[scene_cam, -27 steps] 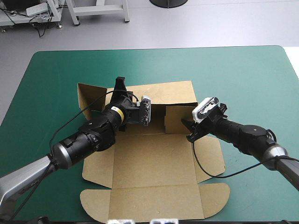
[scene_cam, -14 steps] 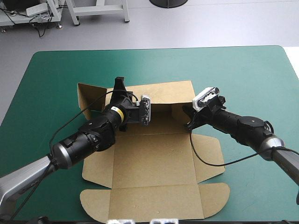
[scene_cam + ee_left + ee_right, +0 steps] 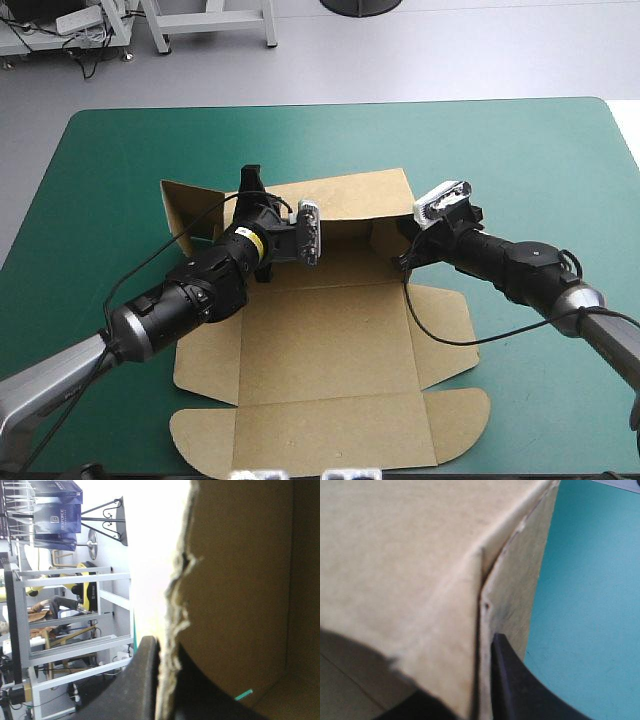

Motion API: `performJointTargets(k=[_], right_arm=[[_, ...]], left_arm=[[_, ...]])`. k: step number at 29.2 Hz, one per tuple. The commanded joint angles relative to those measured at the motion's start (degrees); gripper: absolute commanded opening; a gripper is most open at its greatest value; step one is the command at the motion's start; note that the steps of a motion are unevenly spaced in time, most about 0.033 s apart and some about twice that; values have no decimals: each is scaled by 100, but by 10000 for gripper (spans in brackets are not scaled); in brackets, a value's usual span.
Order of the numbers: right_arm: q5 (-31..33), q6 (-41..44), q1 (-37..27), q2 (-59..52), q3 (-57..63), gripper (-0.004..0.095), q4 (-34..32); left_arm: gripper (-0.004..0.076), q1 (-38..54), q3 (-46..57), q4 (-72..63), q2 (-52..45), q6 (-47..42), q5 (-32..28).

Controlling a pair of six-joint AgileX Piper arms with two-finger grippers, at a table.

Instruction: Fold the box

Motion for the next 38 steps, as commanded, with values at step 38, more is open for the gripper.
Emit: performJointTargets(k=[38], right_arm=[[723,345,66,-95,-23,-18,-517]], left_arm=[[286,-34,-2870,-4704,-951,-416,3342]])
